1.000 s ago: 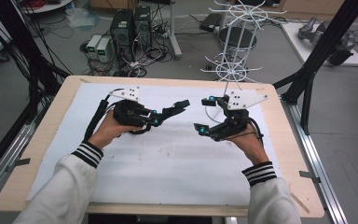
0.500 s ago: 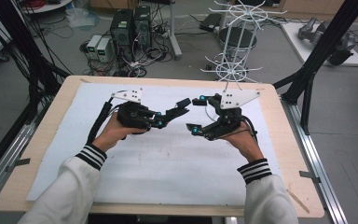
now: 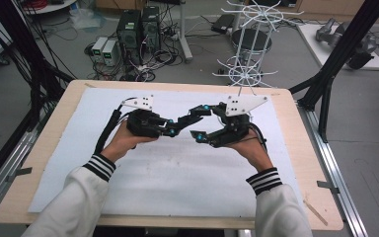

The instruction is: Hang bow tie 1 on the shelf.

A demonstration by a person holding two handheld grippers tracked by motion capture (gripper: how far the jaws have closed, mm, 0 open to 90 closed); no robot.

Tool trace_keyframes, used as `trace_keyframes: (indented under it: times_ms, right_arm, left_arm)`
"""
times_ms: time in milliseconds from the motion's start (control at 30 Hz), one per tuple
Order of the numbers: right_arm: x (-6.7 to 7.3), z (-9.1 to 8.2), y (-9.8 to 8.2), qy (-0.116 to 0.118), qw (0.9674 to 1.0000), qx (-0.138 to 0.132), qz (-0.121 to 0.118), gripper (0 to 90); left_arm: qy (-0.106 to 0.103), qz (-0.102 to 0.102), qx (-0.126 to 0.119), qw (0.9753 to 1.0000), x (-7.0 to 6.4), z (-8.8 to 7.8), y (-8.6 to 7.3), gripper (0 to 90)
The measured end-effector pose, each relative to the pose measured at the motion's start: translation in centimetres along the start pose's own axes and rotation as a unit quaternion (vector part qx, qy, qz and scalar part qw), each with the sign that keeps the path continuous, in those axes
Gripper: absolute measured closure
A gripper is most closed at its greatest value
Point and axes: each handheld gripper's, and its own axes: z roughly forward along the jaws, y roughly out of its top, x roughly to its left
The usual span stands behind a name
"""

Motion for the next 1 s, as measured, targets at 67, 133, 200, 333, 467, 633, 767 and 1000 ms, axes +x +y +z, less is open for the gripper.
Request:
trace_keyframes:
  times_ms: [67, 133, 200, 333, 467, 633, 767, 1000]
  right_arm:
    - [0.0, 0.2, 0.0, 0.002, 1.0000, 0.004, 0.000, 29.1]
    - [-0.1, 0.3, -0.1, 0.002, 1.0000, 0.008, -0.003, 32.4]
    - [-0.1, 0.5, -0.1, 0.001, 1.0000, 0.009, -0.004, 33.9]
    - [-0.1, 0.8, -0.1, -0.002, 0.9997, 0.019, -0.011, 38.0]
    - [0.0, 1.0, 0.0, -0.003, 0.9997, 0.024, -0.011, 43.1]
    - [0.1, 0.9, 0.1, -0.011, 0.9994, 0.025, -0.019, 49.9]
    - [0.1, 1.1, 0.0, -0.012, 0.9992, 0.031, -0.024, 51.8]
    - [0.3, 1.4, 0.2, -0.018, 0.9987, 0.033, -0.036, 55.9]
  left_arm:
    - [0.001, 0.002, -0.001, 1.0000, -0.1, 0.0, 0.0, 76.2]
    - [0.001, 0.002, -0.002, 1.0000, -0.1, -0.1, 0.1, 76.2]
    - [0.005, 0.006, 0.003, 1.0000, -0.1, -0.1, 0.1, 76.2]
    - [0.006, 0.008, 0.007, 0.9999, -0.2, -0.1, 0.1, 76.2]
    - [0.008, 0.011, 0.007, 0.9999, -0.3, -0.1, 0.1, 76.2]
    - [0.011, 0.013, 0.006, 0.9998, -0.4, -0.2, 0.2, 76.0]
    - [0.012, 0.018, 0.013, 0.9997, -0.5, -0.2, 0.2, 76.0]
    - [0.013, 0.022, 0.013, 0.9996, -0.7, -0.3, 0.3, 76.1]
